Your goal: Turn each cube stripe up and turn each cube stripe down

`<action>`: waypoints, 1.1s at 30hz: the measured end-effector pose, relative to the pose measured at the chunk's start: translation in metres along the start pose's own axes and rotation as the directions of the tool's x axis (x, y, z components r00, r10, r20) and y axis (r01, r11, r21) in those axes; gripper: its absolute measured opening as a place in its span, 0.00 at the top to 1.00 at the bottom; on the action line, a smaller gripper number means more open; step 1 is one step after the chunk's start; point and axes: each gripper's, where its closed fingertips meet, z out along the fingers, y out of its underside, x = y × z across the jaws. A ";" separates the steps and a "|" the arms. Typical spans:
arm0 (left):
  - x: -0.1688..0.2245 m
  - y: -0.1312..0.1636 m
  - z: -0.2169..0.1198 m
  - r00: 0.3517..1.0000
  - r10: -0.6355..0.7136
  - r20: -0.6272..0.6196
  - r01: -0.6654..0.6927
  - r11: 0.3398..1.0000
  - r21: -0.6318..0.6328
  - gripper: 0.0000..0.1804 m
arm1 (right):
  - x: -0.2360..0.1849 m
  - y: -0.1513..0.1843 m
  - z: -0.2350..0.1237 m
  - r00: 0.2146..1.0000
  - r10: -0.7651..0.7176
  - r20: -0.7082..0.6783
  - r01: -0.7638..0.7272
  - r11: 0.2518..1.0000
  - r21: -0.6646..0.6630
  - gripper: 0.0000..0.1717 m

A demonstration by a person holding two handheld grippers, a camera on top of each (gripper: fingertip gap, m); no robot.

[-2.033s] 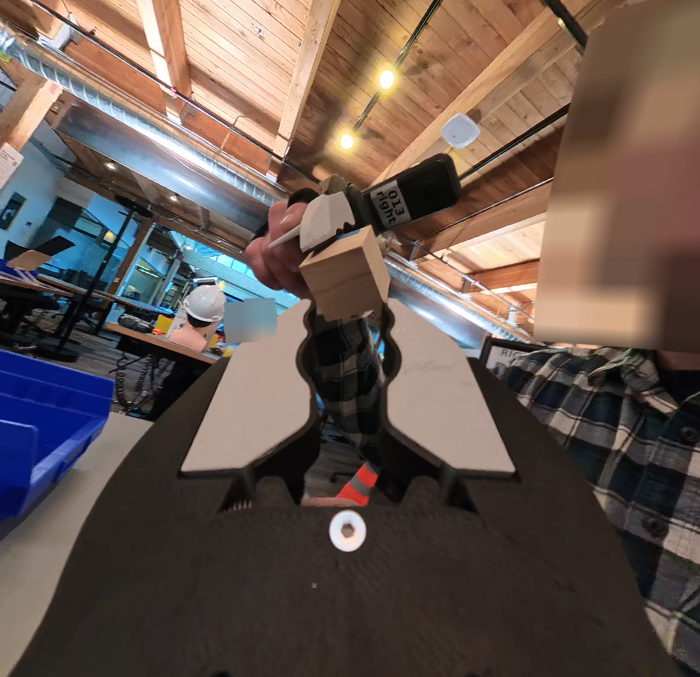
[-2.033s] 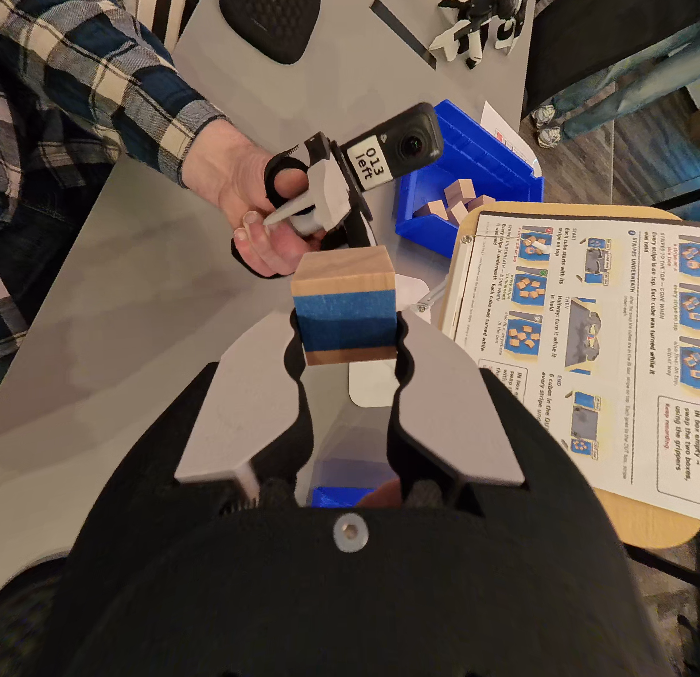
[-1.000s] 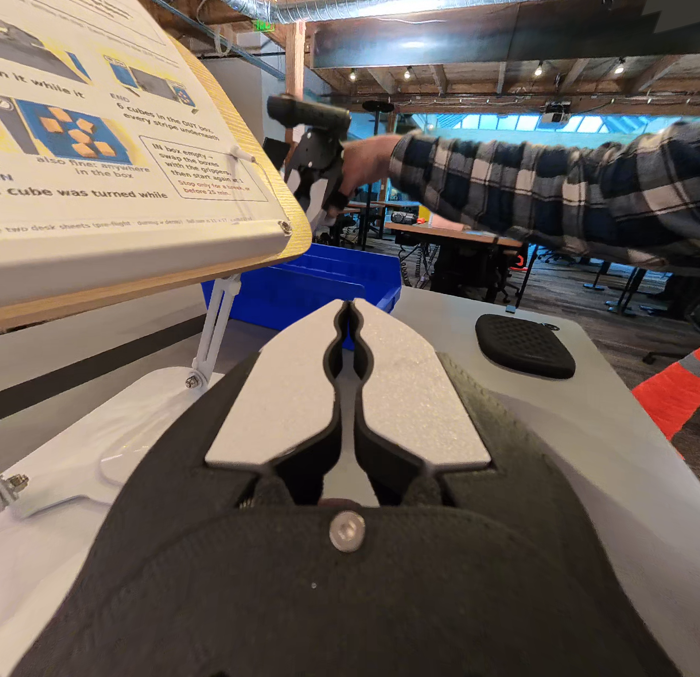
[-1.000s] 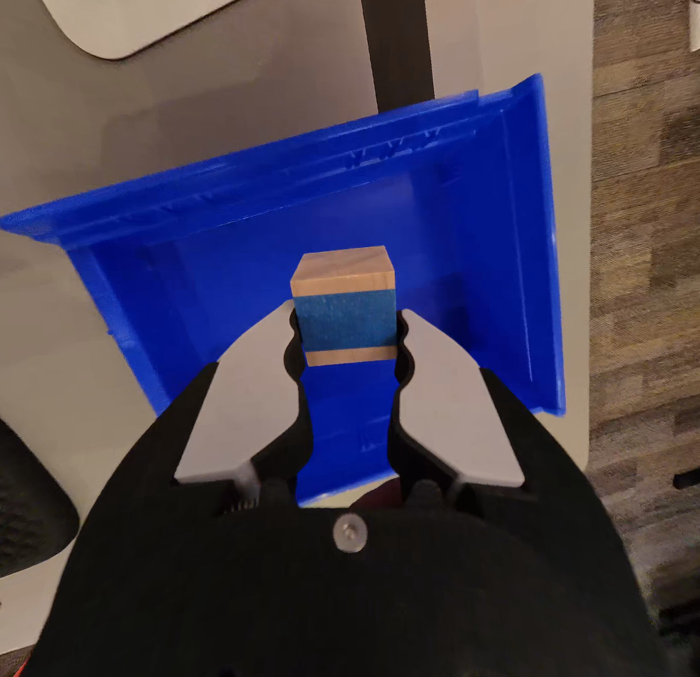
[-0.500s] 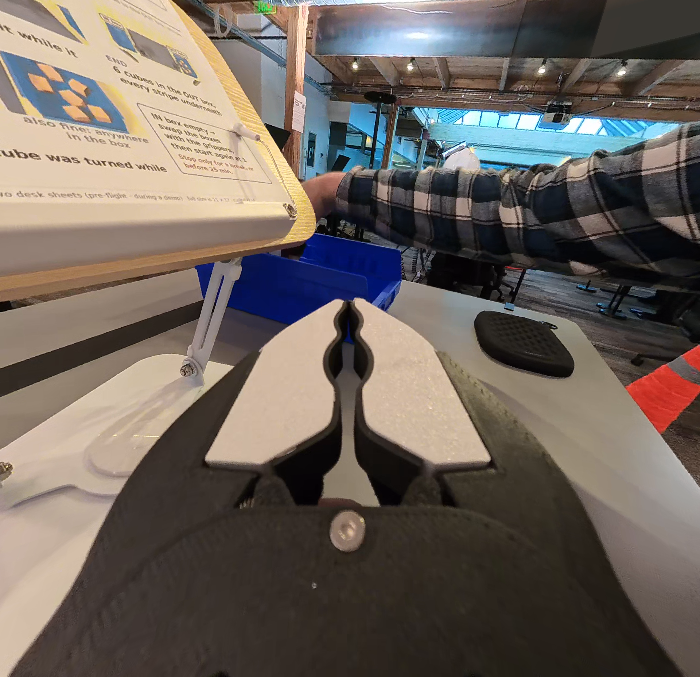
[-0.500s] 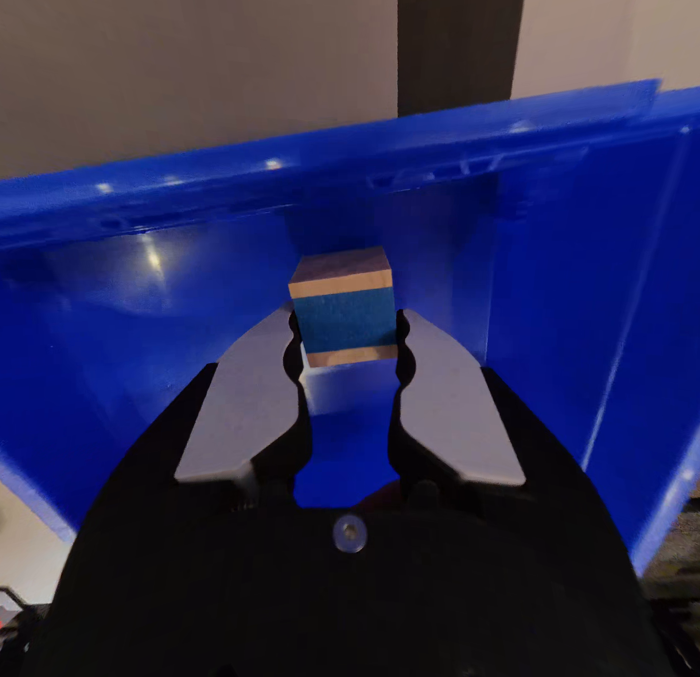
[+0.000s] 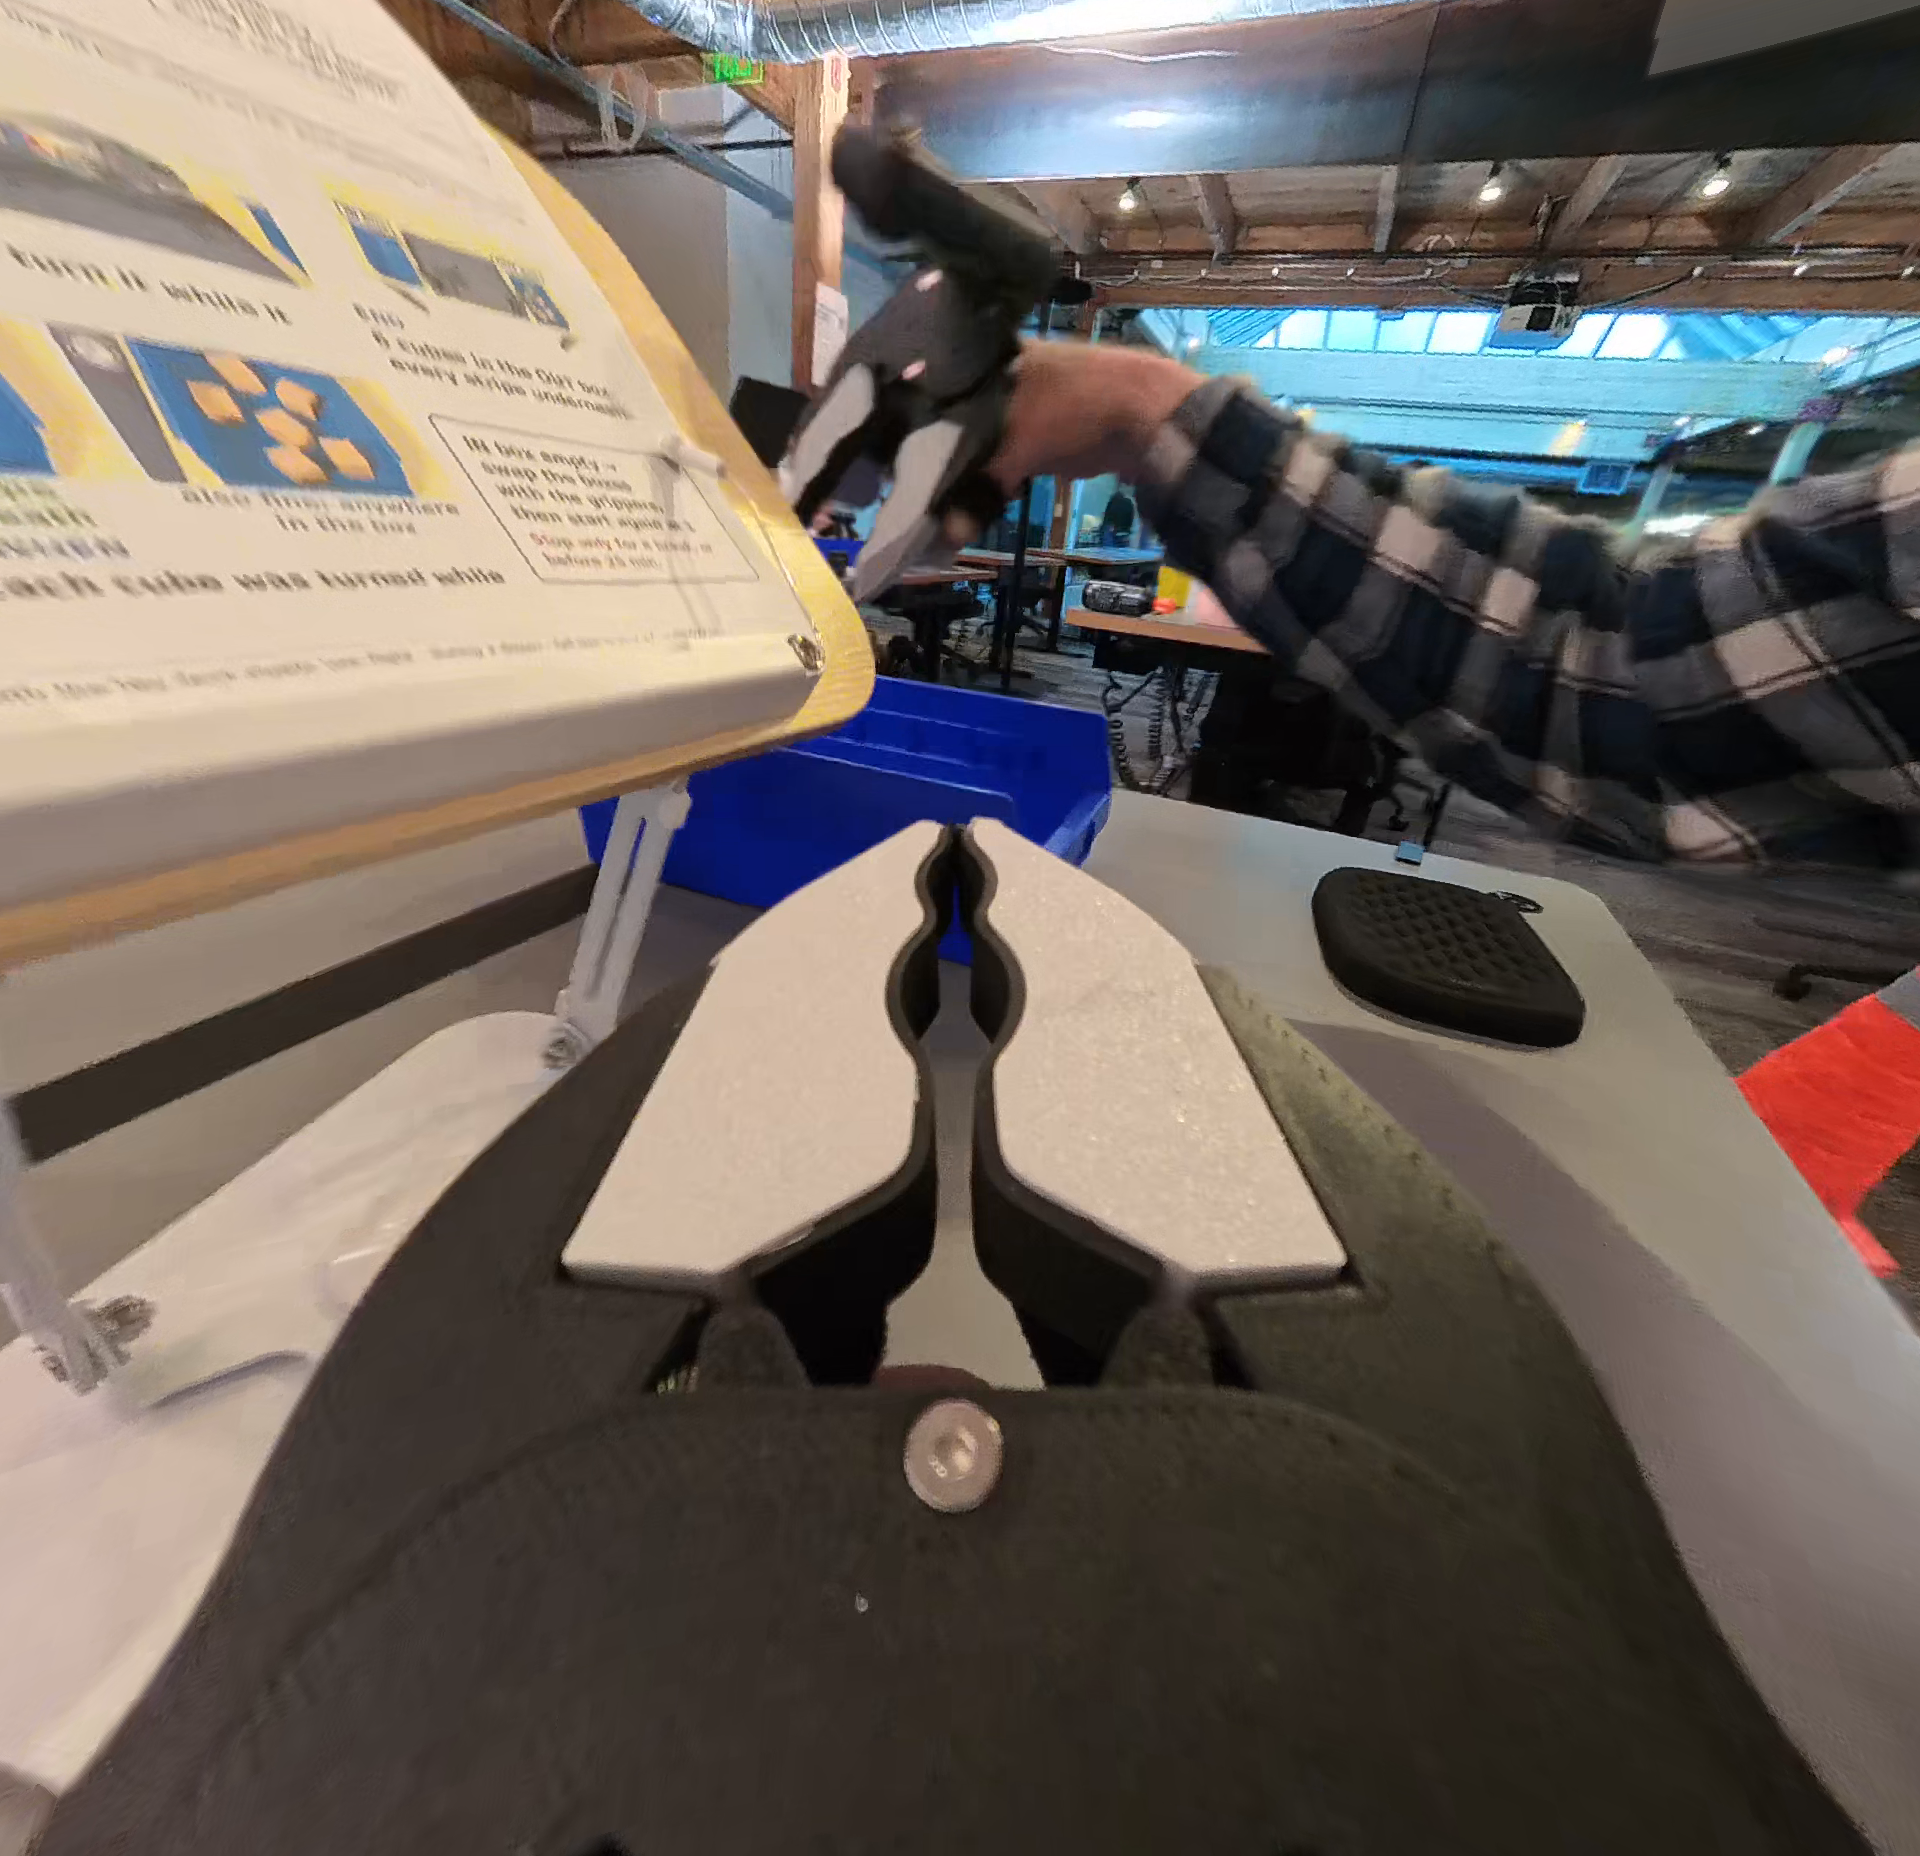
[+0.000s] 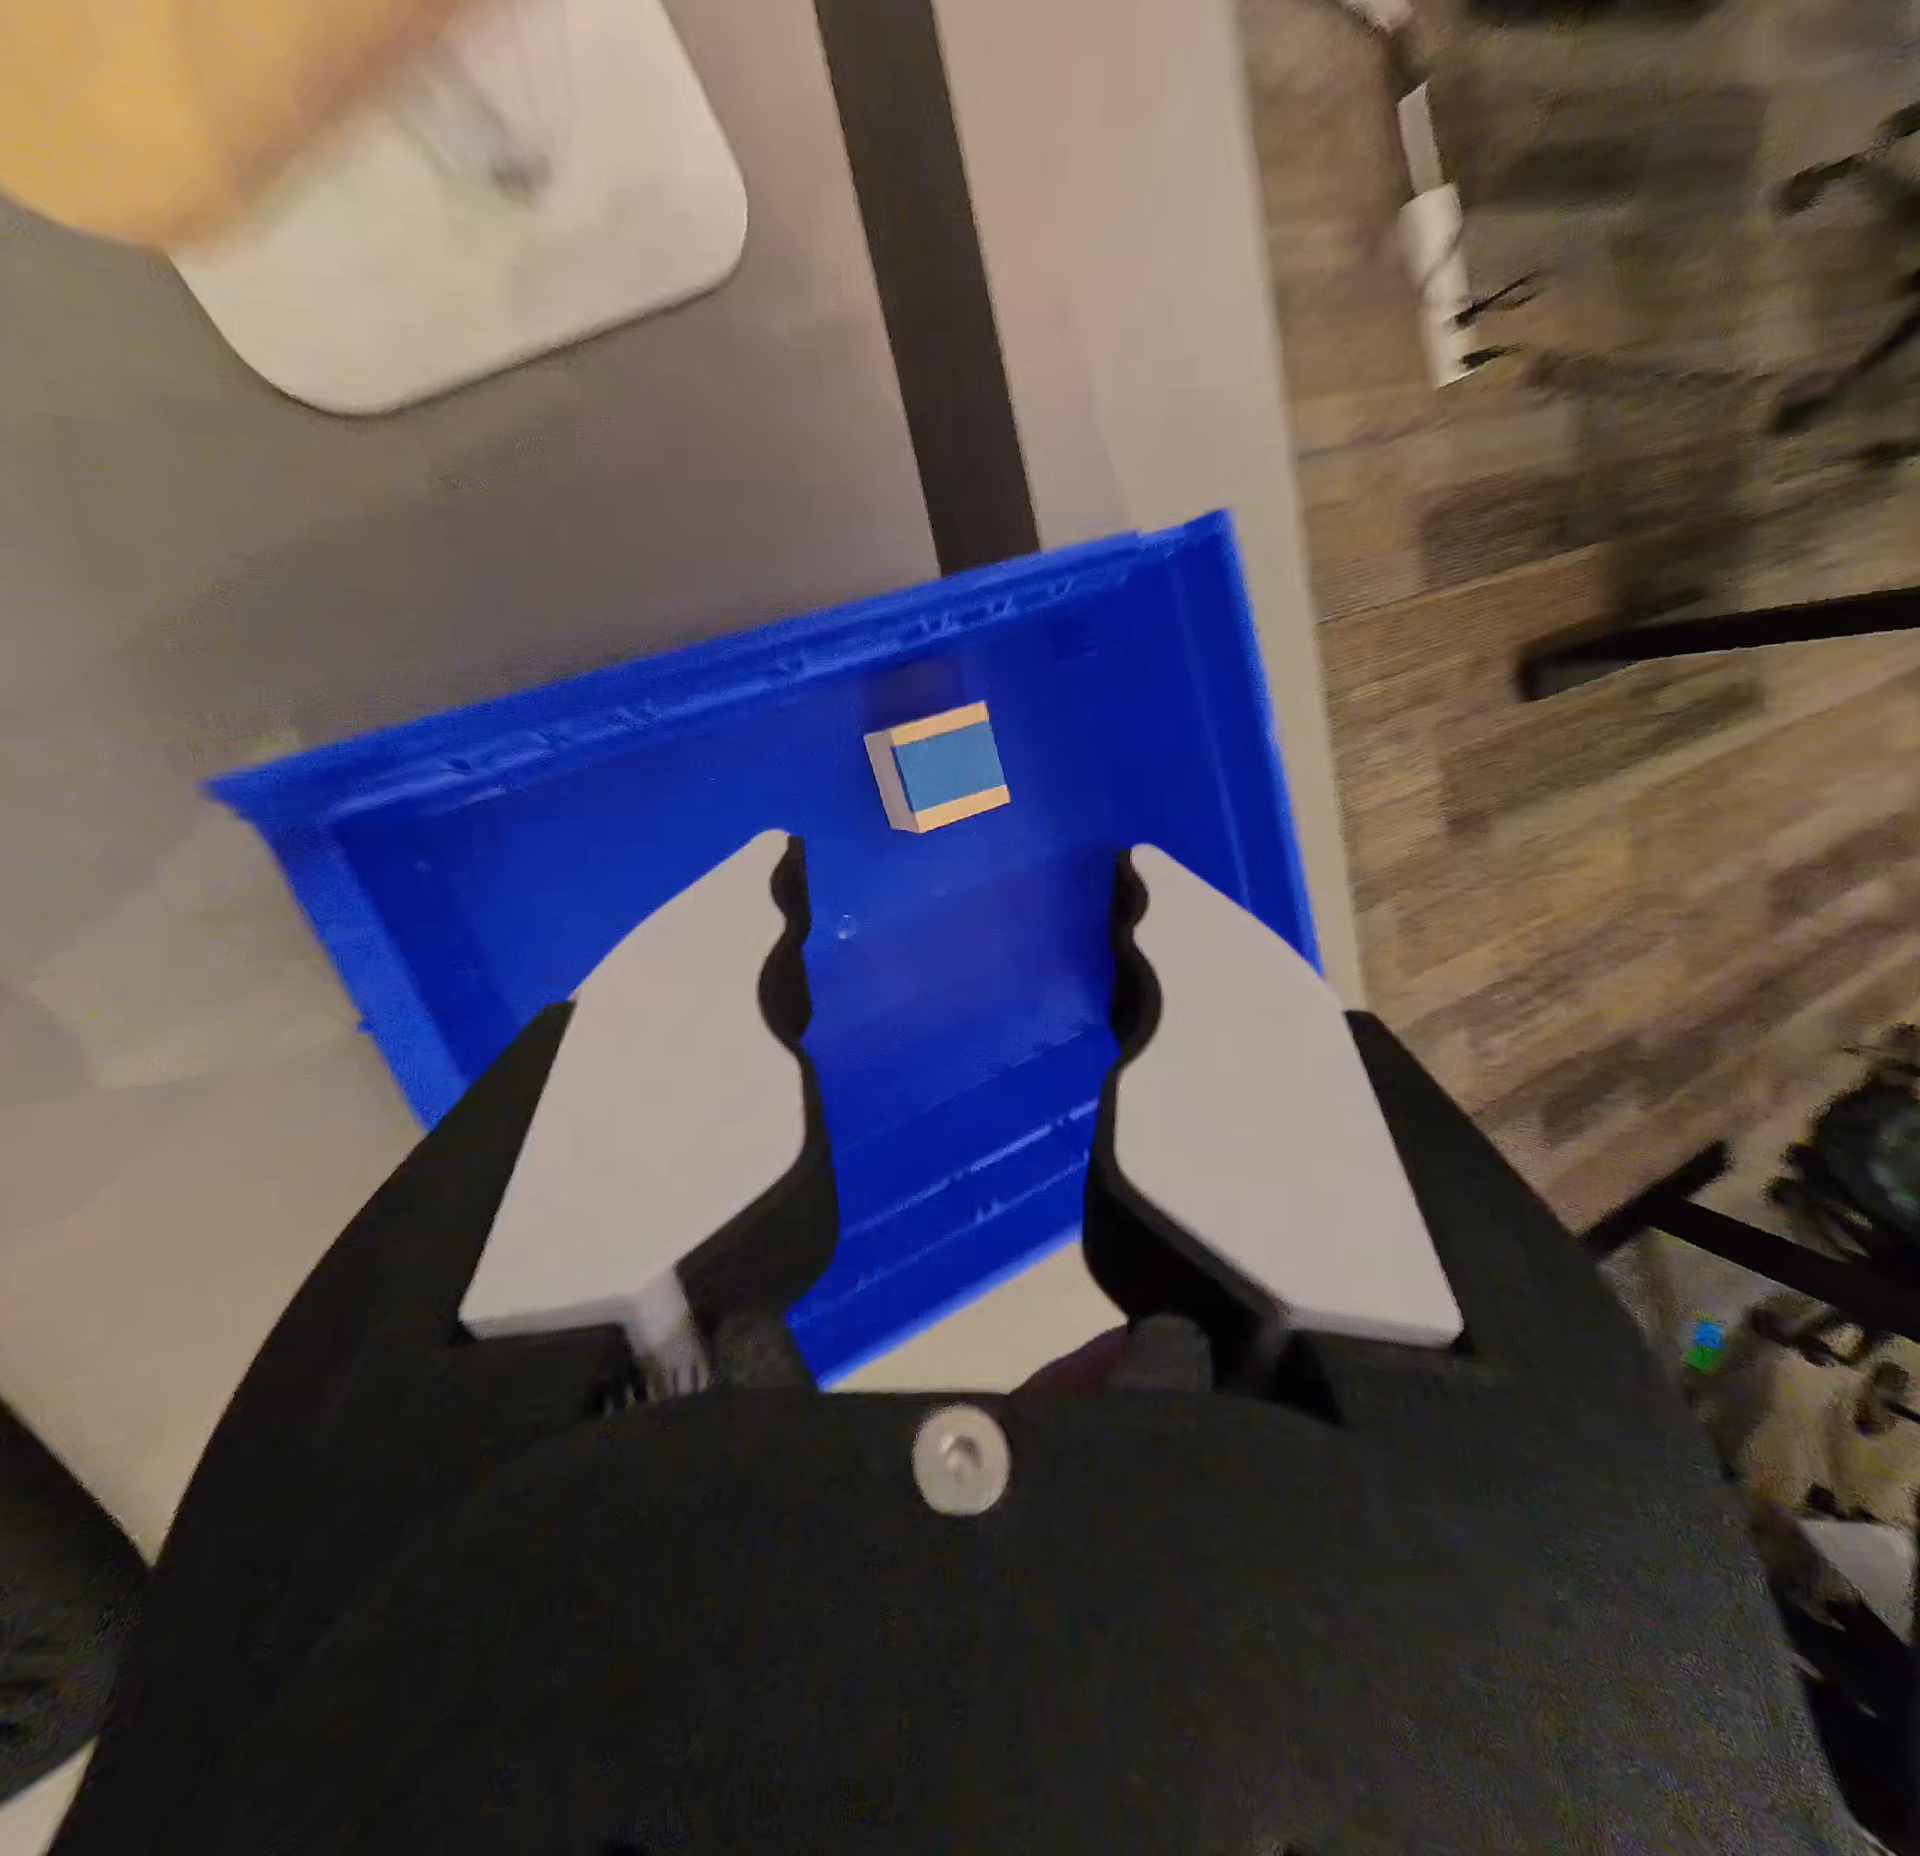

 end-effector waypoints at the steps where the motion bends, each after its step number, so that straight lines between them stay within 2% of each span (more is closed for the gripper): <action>1: -0.002 -0.005 -0.004 0.999 0.027 0.019 -0.027 1.000 -0.004 1.00 | -0.008 -0.008 -0.021 0.999 -0.002 -0.049 0.003 1.000 0.024 0.67; 4: -0.009 -0.021 -0.021 0.992 0.098 0.079 -0.097 0.995 -0.021 0.98 | -0.048 -0.032 -0.072 0.986 -0.036 -0.164 0.053 0.993 0.103 0.70; 6: -0.022 -0.028 -0.040 0.981 0.133 0.139 -0.124 0.990 -0.074 0.94 | -0.081 -0.043 -0.093 0.978 -0.060 -0.200 0.087 0.988 0.126 0.70; 8: -0.044 -0.038 -0.067 0.950 0.217 0.223 -0.184 0.970 -0.162 0.92 | -0.117 -0.056 -0.104 0.973 -0.088 -0.211 0.124 0.979 0.161 0.71; 10: -0.072 -0.047 -0.098 0.909 0.303 0.287 -0.224 0.934 -0.277 0.90 | -0.159 -0.070 -0.103 0.980 -0.116 -0.160 0.149 0.965 0.215 0.72; 13: -0.131 -0.046 -0.140 0.841 0.413 0.349 -0.205 0.840 -0.502 0.85 | -0.210 -0.078 -0.084 0.981 -0.169 -0.099 0.186 0.962 0.199 0.71; 15: -0.169 -0.022 -0.163 0.847 0.424 0.320 -0.111 0.731 -0.674 0.78 | -0.239 -0.085 -0.071 0.982 -0.185 -0.037 0.189 0.956 0.224 0.71; 17: -0.205 -0.004 -0.180 0.833 0.462 0.304 -0.069 0.632 -0.772 0.72 | -0.261 -0.088 -0.058 0.980 -0.198 0.008 0.191 0.955 0.229 0.71; 21: -0.242 0.036 -0.193 0.884 0.388 0.261 0.037 0.499 -0.866 0.70 | -0.282 -0.089 -0.043 0.977 -0.205 0.061 0.186 0.956 0.228 0.72; 25: -0.256 0.072 -0.198 0.913 0.340 0.225 0.097 0.354 -0.930 0.71 | -0.288 -0.089 -0.038 0.974 -0.208 0.091 0.182 0.955 0.232 0.74; 28: -0.263 0.081 -0.198 0.924 0.279 0.260 0.161 0.332 -0.929 0.72 | -0.288 -0.091 -0.037 0.973 -0.211 0.095 0.183 0.953 0.240 0.74; 33: -0.265 0.096 -0.202 0.939 0.225 0.260 0.207 0.232 -0.950 0.74 | -0.285 -0.094 -0.033 0.971 -0.216 0.099 0.185 0.949 0.256 0.74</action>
